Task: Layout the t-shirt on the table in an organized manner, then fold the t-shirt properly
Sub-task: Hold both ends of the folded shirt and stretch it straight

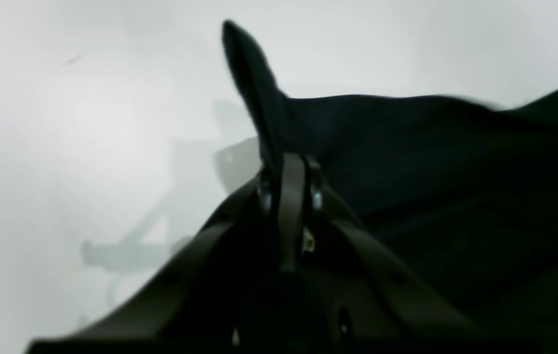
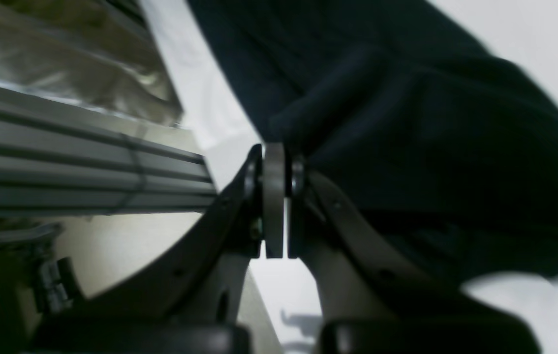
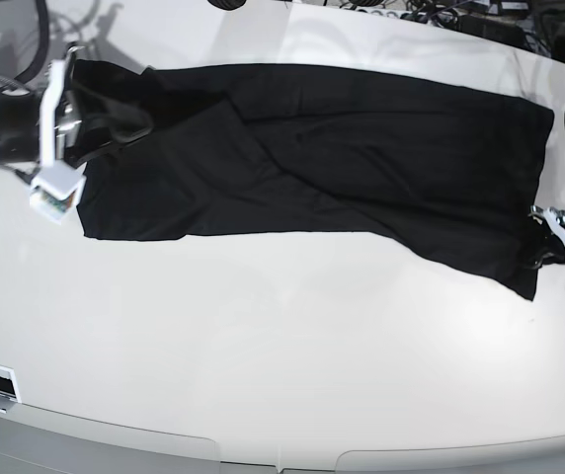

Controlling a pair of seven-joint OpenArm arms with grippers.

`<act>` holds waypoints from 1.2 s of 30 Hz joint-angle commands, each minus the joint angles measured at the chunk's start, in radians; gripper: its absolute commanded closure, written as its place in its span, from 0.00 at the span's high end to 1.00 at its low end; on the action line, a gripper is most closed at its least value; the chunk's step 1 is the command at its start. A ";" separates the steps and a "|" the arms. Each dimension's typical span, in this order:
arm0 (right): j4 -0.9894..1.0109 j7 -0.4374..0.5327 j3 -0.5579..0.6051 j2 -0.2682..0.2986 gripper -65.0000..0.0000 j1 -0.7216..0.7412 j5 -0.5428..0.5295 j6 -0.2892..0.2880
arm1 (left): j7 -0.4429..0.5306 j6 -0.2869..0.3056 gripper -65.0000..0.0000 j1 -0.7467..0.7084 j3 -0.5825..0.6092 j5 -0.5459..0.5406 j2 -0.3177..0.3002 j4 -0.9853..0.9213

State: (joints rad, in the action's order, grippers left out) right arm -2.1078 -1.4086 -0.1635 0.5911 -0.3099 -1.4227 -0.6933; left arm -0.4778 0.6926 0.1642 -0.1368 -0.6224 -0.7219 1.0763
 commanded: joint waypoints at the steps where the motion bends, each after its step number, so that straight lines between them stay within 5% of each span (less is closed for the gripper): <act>1: -0.011 0.012 0.002 0.003 0.00 0.008 0.046 -0.005 | -0.024 0.006 0.00 0.019 -0.008 -0.061 -0.036 0.031; 6: -0.010 0.067 0.027 -0.049 0.00 0.008 0.285 -0.005 | -0.235 0.006 0.00 0.019 -0.008 -0.200 -0.062 0.119; 11: 0.016 0.092 0.026 -0.059 0.00 0.008 0.394 -0.005 | -0.287 0.006 0.00 0.013 -0.008 -0.200 -0.074 0.120; 30: 0.073 0.051 0.026 -0.059 0.00 0.008 0.412 -0.005 | -0.279 0.006 0.00 -0.159 -0.008 -0.199 -0.105 0.120; 36: 0.073 0.046 0.026 -0.057 0.00 0.008 0.536 0.032 | -0.246 0.006 0.00 -0.153 -0.008 -0.187 -0.115 0.119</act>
State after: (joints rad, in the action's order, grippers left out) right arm -2.0216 -1.3697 -0.1314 0.5182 -0.3103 -0.8703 -0.6621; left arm -0.7353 0.6926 -0.0006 -0.1356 -0.8024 -0.8112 1.1843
